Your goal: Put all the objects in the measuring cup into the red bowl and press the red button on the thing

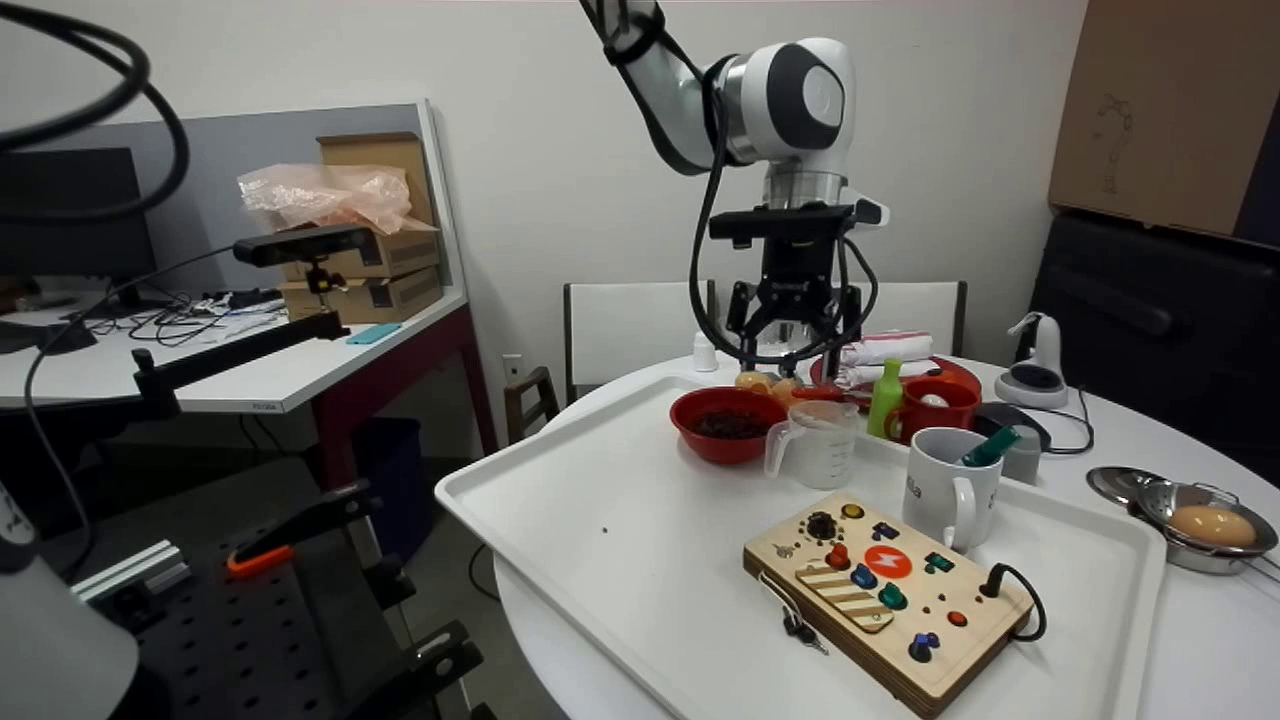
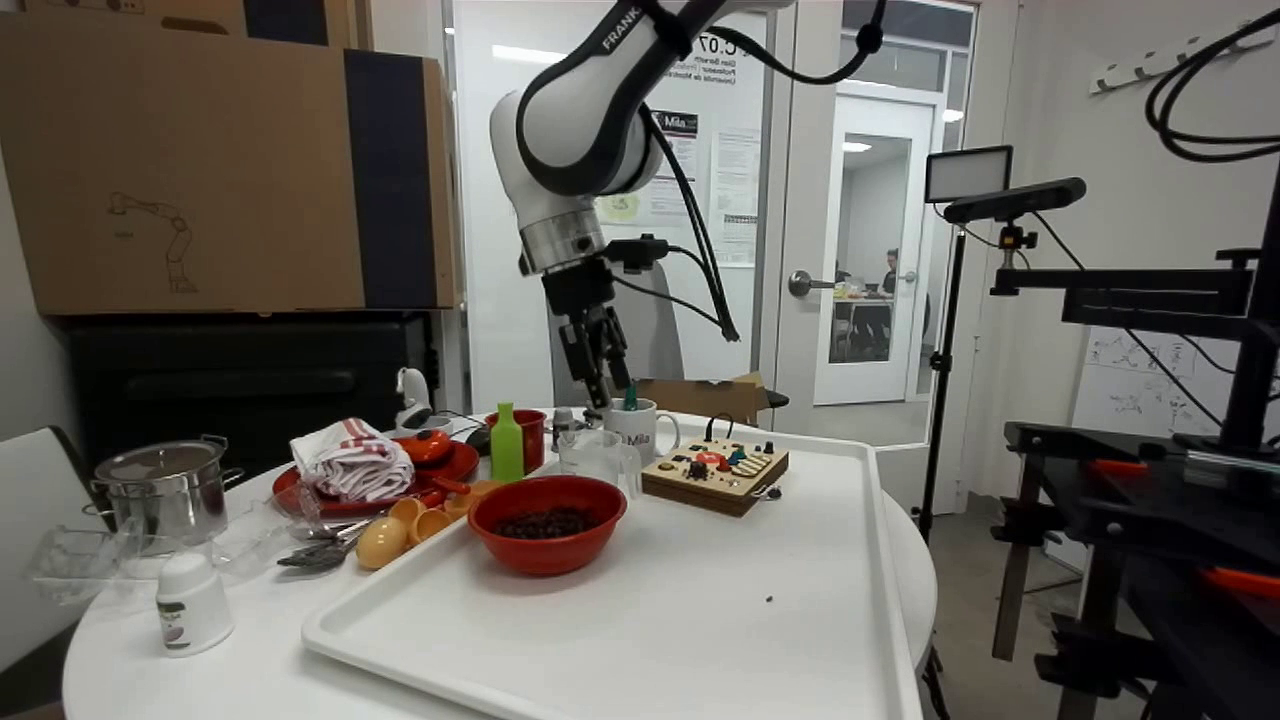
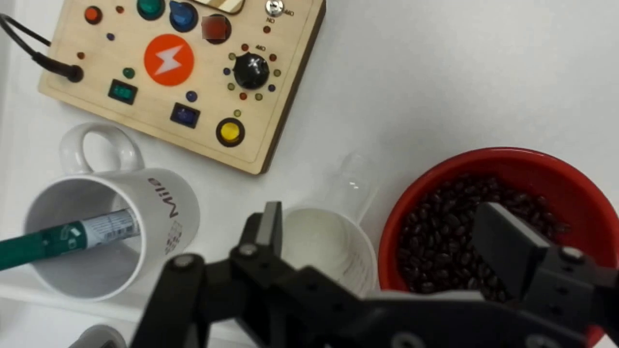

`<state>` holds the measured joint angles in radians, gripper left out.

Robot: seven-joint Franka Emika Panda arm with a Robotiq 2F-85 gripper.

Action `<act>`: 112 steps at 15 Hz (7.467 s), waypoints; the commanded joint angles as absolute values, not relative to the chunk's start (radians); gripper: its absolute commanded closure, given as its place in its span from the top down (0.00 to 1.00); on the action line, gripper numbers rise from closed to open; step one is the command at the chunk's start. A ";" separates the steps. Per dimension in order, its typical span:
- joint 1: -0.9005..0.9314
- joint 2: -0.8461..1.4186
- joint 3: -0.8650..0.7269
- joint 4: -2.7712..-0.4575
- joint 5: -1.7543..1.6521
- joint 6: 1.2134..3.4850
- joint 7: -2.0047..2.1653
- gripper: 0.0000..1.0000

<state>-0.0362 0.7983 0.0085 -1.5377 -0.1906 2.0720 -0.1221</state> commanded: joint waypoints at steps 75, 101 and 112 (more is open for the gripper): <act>-0.248 0.945 -0.229 -1.573 0.062 2.291 0.293 0.00; -0.238 0.962 -0.224 -1.560 0.069 2.248 0.310 0.00; -0.239 0.985 -0.227 -1.543 0.067 2.245 0.311 0.00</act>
